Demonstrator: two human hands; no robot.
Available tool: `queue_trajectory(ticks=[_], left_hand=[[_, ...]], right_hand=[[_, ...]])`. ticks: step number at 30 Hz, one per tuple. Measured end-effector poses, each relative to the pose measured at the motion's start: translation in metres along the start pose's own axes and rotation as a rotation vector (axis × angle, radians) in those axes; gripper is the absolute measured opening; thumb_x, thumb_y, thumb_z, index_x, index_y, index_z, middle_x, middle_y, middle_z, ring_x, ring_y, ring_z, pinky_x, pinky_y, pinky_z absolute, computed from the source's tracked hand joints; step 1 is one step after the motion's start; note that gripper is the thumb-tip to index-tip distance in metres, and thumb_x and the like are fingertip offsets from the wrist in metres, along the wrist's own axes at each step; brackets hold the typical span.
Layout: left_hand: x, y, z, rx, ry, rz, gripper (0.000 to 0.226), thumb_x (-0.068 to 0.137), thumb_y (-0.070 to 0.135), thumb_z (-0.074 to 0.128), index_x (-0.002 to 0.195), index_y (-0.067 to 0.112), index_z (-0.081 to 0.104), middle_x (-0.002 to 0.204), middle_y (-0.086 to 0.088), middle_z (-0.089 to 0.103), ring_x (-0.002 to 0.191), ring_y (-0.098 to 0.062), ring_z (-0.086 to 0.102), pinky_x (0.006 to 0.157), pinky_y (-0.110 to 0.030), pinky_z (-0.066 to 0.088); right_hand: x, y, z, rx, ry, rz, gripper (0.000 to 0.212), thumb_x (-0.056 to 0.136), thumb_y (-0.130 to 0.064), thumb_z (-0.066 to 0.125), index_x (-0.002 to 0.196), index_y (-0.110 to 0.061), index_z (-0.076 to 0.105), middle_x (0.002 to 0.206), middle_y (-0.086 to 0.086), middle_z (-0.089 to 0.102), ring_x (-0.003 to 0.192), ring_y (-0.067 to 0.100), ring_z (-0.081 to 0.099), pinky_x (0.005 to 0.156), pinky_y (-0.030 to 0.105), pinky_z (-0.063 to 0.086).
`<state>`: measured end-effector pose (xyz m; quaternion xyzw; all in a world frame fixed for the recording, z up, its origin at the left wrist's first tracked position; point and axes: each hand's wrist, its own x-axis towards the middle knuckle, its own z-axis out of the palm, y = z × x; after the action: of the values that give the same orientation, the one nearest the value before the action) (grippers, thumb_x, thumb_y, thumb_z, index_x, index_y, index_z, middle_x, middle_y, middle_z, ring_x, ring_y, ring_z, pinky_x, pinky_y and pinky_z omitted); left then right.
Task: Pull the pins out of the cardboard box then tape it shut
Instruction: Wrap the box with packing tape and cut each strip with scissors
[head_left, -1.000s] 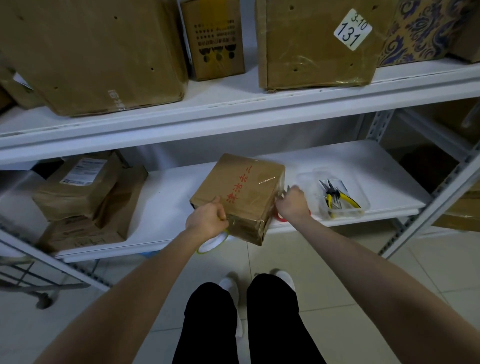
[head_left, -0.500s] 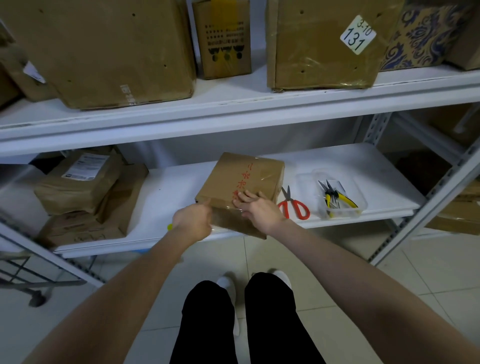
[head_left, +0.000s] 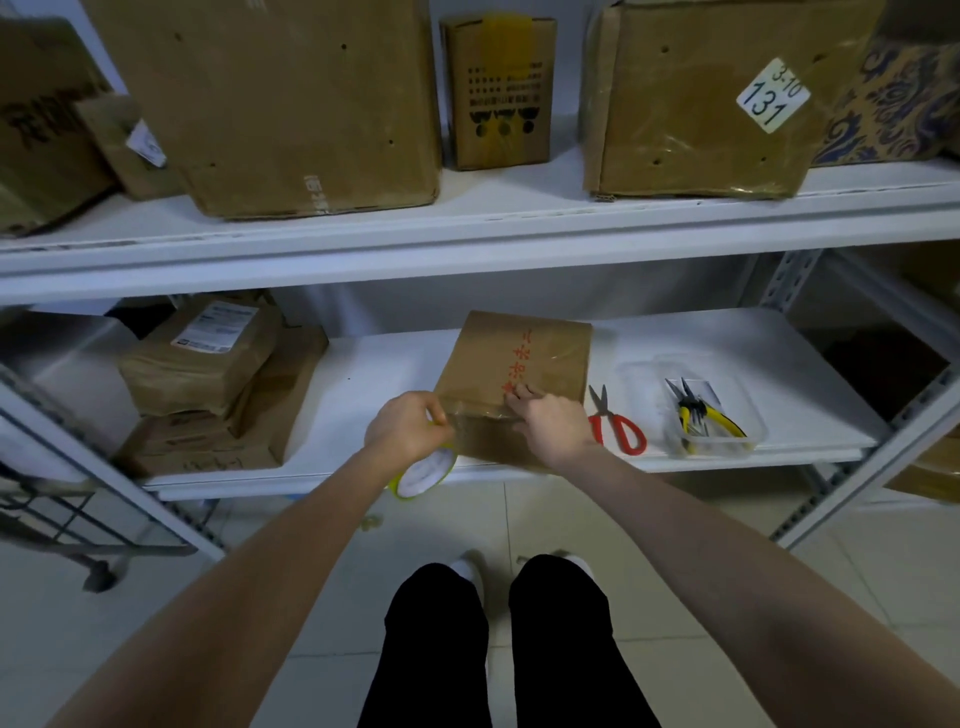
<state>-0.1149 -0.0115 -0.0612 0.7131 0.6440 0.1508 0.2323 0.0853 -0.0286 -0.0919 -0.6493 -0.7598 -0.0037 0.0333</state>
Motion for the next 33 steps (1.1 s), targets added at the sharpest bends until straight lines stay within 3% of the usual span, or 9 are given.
queue_trajectory(ticks=[5, 10, 12, 14, 16, 18, 23, 28, 33], left_hand=[[-0.003, -0.010, -0.010, -0.113, 0.013, -0.062, 0.012, 0.073, 0.024, 0.066, 0.062, 0.026, 0.060, 0.096, 0.005, 0.066, 0.092, -0.019, 0.060, 0.078, -0.039, 0.056], [-0.008, -0.015, -0.016, -0.224, -0.043, -0.097, 0.016, 0.078, 0.011, 0.063, 0.064, 0.020, 0.061, 0.100, -0.001, 0.068, 0.095, -0.020, 0.062, 0.059, -0.033, 0.058], [-0.011, -0.014, -0.014, -0.229, -0.090, -0.098, 0.017, 0.079, 0.010, 0.063, 0.065, 0.019, 0.061, 0.096, -0.003, 0.068, 0.092, -0.021, 0.062, 0.059, -0.032, 0.057], [-0.013, -0.015, -0.013, -0.231, -0.116, -0.105, 0.018, 0.080, 0.009, 0.063, 0.065, 0.019, 0.061, 0.092, -0.003, 0.067, 0.088, -0.021, 0.061, 0.060, -0.033, 0.057], [-0.014, -0.015, -0.014, -0.252, -0.120, -0.120, 0.018, 0.080, 0.010, 0.063, 0.065, 0.019, 0.061, 0.087, 0.000, 0.064, 0.084, -0.020, 0.060, 0.058, -0.030, 0.056], [-0.012, -0.015, -0.015, -0.286, -0.107, -0.139, 0.017, 0.081, 0.011, 0.064, 0.066, 0.019, 0.061, 0.080, 0.001, 0.062, 0.081, -0.019, 0.058, 0.056, -0.029, 0.054], [-0.011, -0.014, -0.018, -0.339, -0.062, -0.173, 0.015, 0.082, 0.015, 0.065, 0.069, 0.018, 0.061, 0.078, -0.001, 0.060, 0.080, -0.021, 0.057, 0.055, -0.030, 0.053], [-0.014, -0.011, -0.020, -0.380, -0.036, -0.170, 0.016, 0.084, 0.013, 0.064, 0.068, 0.017, 0.060, 0.076, 0.000, 0.058, 0.076, -0.019, 0.055, 0.055, -0.030, 0.053], [-0.016, -0.004, -0.021, -0.412, -0.034, -0.149, 0.016, 0.083, 0.011, 0.062, 0.068, 0.017, 0.060, 0.075, -0.001, 0.057, 0.072, -0.021, 0.055, 0.055, -0.031, 0.053]], right_hand=[[0.002, 0.011, 0.012, -0.082, -0.066, -0.134, 0.046, 0.100, -0.014, 0.044, 0.145, -0.020, 0.036, 0.152, 0.001, 0.037, 0.129, 0.023, 0.050, 0.098, 0.039, 0.049], [0.000, 0.041, 0.016, -0.063, -0.149, -0.260, 0.061, 0.095, -0.001, 0.045, 0.150, -0.020, 0.027, 0.158, -0.006, 0.022, 0.145, 0.008, 0.021, 0.116, 0.032, 0.028], [-0.005, 0.046, 0.008, 0.030, -0.083, -0.220, 0.064, 0.090, 0.007, 0.045, 0.147, -0.020, 0.036, 0.156, -0.006, 0.028, 0.143, 0.007, 0.025, 0.116, 0.025, 0.022], [-0.009, 0.042, -0.002, 0.107, -0.021, -0.119, 0.063, 0.086, 0.008, 0.047, 0.142, -0.022, 0.046, 0.150, -0.004, 0.040, 0.137, 0.015, 0.040, 0.112, 0.027, 0.031], [-0.008, 0.030, -0.012, 0.117, 0.015, 0.002, 0.053, 0.088, 0.001, 0.048, 0.133, -0.028, 0.055, 0.134, -0.001, 0.059, 0.116, 0.022, 0.058, 0.096, 0.032, 0.048], [-0.007, 0.010, -0.017, 0.137, 0.050, 0.010, 0.042, 0.093, -0.012, 0.047, 0.131, -0.030, 0.053, 0.126, 0.000, 0.062, 0.105, 0.023, 0.063, 0.083, 0.031, 0.052], [-0.006, -0.045, 0.001, 0.156, -0.066, -0.123, 0.052, 0.092, -0.042, 0.050, 0.139, -0.023, 0.040, 0.150, 0.005, 0.034, 0.139, 0.025, 0.032, 0.109, 0.047, 0.028], [-0.008, -0.035, 0.003, 0.192, -0.041, -0.200, 0.045, 0.080, -0.008, 0.058, 0.123, -0.015, 0.049, 0.139, 0.006, 0.048, 0.127, 0.027, 0.045, 0.097, 0.036, 0.044], [-0.011, -0.005, 0.001, 0.114, -0.120, -0.347, 0.035, 0.090, 0.000, 0.050, 0.121, -0.013, 0.060, 0.150, 0.003, 0.041, 0.133, 0.024, 0.044, 0.109, 0.034, 0.038]])
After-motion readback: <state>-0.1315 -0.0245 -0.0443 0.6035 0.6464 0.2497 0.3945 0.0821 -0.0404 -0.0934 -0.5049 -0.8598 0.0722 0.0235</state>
